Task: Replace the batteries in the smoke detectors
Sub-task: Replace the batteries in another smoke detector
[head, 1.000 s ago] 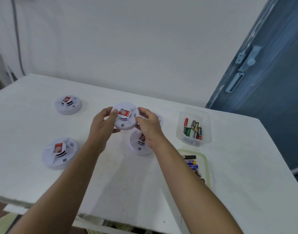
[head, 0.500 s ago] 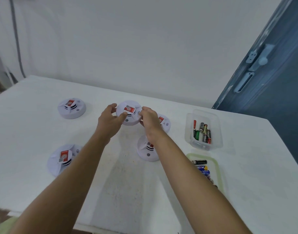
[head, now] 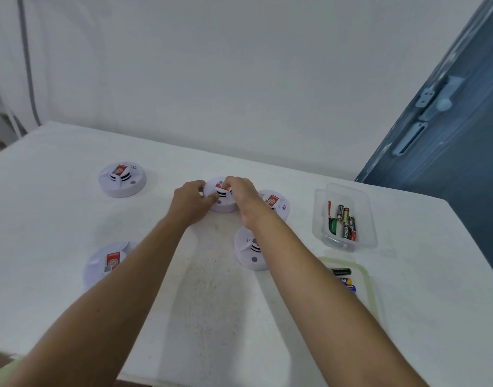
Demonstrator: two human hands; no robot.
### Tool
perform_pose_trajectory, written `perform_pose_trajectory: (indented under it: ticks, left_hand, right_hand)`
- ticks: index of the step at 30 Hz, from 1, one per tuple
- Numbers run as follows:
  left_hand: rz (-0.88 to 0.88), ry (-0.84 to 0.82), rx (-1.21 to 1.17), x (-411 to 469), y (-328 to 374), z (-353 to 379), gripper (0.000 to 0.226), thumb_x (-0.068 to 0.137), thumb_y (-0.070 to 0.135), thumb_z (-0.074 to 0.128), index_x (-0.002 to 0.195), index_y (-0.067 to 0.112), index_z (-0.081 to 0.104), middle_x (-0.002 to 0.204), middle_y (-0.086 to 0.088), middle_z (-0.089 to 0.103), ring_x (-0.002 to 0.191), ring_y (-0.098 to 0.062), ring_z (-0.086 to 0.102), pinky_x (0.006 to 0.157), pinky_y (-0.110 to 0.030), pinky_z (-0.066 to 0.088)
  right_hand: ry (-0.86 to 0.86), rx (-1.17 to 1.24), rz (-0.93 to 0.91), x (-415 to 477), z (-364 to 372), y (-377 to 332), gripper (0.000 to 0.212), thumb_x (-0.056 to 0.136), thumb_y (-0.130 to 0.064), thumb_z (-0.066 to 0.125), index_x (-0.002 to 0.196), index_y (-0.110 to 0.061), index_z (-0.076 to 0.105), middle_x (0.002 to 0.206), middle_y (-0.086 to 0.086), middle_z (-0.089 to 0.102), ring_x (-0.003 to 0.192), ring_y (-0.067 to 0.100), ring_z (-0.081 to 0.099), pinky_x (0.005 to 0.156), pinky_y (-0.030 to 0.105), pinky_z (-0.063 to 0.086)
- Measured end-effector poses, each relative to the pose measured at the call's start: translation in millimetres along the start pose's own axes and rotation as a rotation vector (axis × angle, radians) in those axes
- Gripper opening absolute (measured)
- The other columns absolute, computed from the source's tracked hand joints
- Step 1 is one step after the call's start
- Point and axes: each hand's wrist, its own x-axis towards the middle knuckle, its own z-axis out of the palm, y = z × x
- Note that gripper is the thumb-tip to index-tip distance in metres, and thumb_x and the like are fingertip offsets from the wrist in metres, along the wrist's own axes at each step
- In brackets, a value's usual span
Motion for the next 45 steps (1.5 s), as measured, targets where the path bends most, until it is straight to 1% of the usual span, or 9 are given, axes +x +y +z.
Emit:
perform_pose_trajectory:
  ticks: [6,11,15,22,27,30,34,39,45]
  left_hand:
    - [0.119,-0.028,0.169,-13,-4,-33,0.037,0.094,0.026,0.058,0.130,0.019,0.060,0.134,0.003,0.060,0.115,-0.017,0.059,0.094,-0.024,0.038]
    - [0.198,-0.002,0.209,-54,-19,-82,0.025,0.093,0.029,0.061,0.117,0.026,0.067,0.118,0.008,0.066,0.098,-0.009,0.063,0.082,-0.024,0.041]
    - [0.092,0.024,0.341,-87,-45,-111,0.018,0.091,0.040,0.061,0.102,0.027,0.070,0.112,0.004,0.066,0.096,-0.015,0.058,0.081,-0.029,0.038]
    - [-0.324,-0.005,0.472,-120,-108,-125,0.093,0.078,0.087,0.013,0.131,0.023,0.054,0.140,-0.009,0.051,0.132,-0.033,0.039,0.106,-0.050,0.032]
    - [-0.249,-0.140,0.607,-144,-115,-120,0.098,0.075,0.088,-0.005,0.121,0.027,0.057,0.113,-0.008,0.053,0.117,-0.032,0.044,0.098,-0.050,0.034]
    - [-0.271,-0.026,0.481,-165,-95,-110,0.066,0.098,0.062,0.023,0.129,0.010,0.051,0.130,-0.015,0.048,0.126,-0.032,0.036,0.102,-0.042,0.023]
    - [-0.290,0.141,0.169,-171,-89,-97,0.066,0.091,0.064,0.041,0.125,0.007,0.044,0.129,-0.019,0.053,0.120,-0.036,0.044,0.094,-0.044,0.034]
    - [-0.173,0.305,-0.159,-168,-67,-94,0.071,0.081,0.044,0.074,0.139,0.019,0.040,0.125,-0.005,0.054,0.112,-0.026,0.055,0.091,-0.040,0.049]
    - [0.073,0.416,-0.335,-157,-23,-80,0.054,0.075,0.028,0.083,0.114,0.032,0.045,0.105,0.011,0.057,0.096,-0.014,0.060,0.079,-0.031,0.054]
  right_hand:
    - [-0.032,0.033,-0.141,-23,16,1,0.041,0.092,-0.017,0.054,0.133,-0.021,0.052,0.120,-0.007,0.052,0.108,0.013,0.050,0.084,0.027,0.039]
    - [-0.074,0.138,-0.348,-57,41,10,0.029,0.092,-0.008,0.047,0.104,-0.023,0.068,0.109,-0.009,0.067,0.097,0.008,0.063,0.091,0.031,0.048]
    - [-0.224,0.017,-0.294,-74,58,20,0.025,0.093,-0.013,0.048,0.099,-0.025,0.069,0.100,-0.008,0.068,0.087,0.014,0.063,0.074,0.028,0.050]
    - [-0.411,-0.502,-0.177,-96,92,40,0.036,0.095,-0.033,0.049,0.126,-0.016,0.058,0.122,0.007,0.061,0.094,0.027,0.065,0.066,0.031,0.053]
    - [-0.329,-0.573,-0.282,-108,103,51,0.031,0.096,-0.036,0.044,0.089,-0.011,0.060,0.099,0.010,0.063,0.094,0.029,0.055,0.081,0.036,0.044]
    - [-0.308,-0.452,-0.261,-121,106,59,0.029,0.097,-0.031,0.039,0.073,-0.016,0.044,0.082,0.004,0.052,0.090,0.029,0.048,0.072,0.037,0.036]
    - [-0.357,-0.278,-0.254,-132,105,61,0.036,0.103,-0.025,0.037,0.120,-0.007,0.061,0.132,0.018,0.056,0.126,0.031,0.047,0.099,0.038,0.039]
    - [-0.308,0.074,-0.231,-127,102,70,0.058,0.094,-0.037,0.045,0.148,-0.015,0.045,0.143,0.004,0.053,0.126,0.019,0.052,0.111,0.040,0.041]
    - [-0.280,0.623,-0.020,-105,80,65,0.045,0.106,-0.040,0.038,0.144,-0.019,0.050,0.148,0.004,0.053,0.130,0.027,0.054,0.104,0.046,0.046]
